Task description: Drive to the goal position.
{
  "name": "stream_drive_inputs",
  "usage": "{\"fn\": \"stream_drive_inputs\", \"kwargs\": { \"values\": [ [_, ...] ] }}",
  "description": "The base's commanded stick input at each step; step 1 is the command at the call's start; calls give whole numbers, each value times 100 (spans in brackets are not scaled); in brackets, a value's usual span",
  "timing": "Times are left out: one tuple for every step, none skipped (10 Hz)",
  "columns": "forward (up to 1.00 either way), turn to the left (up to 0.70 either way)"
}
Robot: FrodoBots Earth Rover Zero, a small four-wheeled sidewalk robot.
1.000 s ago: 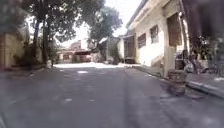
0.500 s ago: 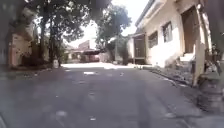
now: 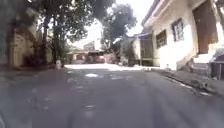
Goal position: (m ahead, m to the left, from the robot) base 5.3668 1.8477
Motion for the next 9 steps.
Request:
{"fn": "stream_drive_inputs", "kwargs": {
  "values": [
    [100, -30],
    [100, -30],
    [100, -20],
    [100, 10],
    [100, 10],
    [100, 10],
    [100, 10],
    [100, 10],
    [100, 10]
  ]
}}
